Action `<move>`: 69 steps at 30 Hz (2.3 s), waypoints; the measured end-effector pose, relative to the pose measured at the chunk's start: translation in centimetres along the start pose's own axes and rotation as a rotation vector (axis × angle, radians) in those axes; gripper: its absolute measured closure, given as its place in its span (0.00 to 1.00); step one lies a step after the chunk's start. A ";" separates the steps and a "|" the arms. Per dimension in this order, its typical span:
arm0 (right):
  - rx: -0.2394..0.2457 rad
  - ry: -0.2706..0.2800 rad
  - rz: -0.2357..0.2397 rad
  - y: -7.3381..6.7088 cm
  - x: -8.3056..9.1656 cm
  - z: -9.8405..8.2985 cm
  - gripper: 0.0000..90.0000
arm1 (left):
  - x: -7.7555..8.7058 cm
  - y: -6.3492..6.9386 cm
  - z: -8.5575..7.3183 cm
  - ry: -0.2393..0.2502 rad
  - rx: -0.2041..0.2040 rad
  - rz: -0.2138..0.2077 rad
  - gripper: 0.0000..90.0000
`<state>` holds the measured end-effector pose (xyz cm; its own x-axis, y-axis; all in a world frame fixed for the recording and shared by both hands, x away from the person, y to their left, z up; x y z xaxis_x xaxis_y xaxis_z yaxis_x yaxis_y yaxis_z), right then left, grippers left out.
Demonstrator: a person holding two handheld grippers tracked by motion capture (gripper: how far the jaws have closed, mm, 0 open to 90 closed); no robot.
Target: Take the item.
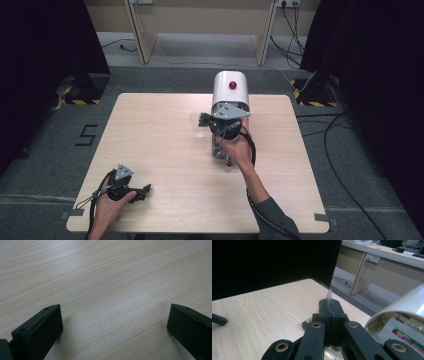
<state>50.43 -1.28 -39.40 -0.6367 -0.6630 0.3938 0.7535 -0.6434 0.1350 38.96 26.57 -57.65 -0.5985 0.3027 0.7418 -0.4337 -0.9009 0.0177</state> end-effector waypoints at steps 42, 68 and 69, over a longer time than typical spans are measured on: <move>-0.018 -0.070 -0.128 3.1 -6.1 4.2 1.00 | 0.0 0.0 0.0 -0.006 -0.002 -0.002 0.00; 0.072 -0.223 -0.193 3.0 -9.7 0.1 1.00 | 0.0 0.0 0.0 -0.004 0.000 -0.003 0.00; 0.072 -0.223 -0.193 3.0 -9.7 0.1 1.00 | 0.0 0.0 0.0 -0.004 0.000 -0.003 0.00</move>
<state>58.84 3.26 -42.70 -0.7238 -0.4253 0.5434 0.6367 -0.7153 0.2882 38.93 26.57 -57.63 -0.5944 0.3040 0.7445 -0.4352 -0.9001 0.0201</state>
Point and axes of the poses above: each handheld gripper's, and its own axes: x roughly backward along the jaws, z roughly out of its top, y roughly to its right, the point moved 7 cm from there along -x, roughly forward along the jaws, and after that the axes turned 5 degrees about -y, right-handed, at the moved point
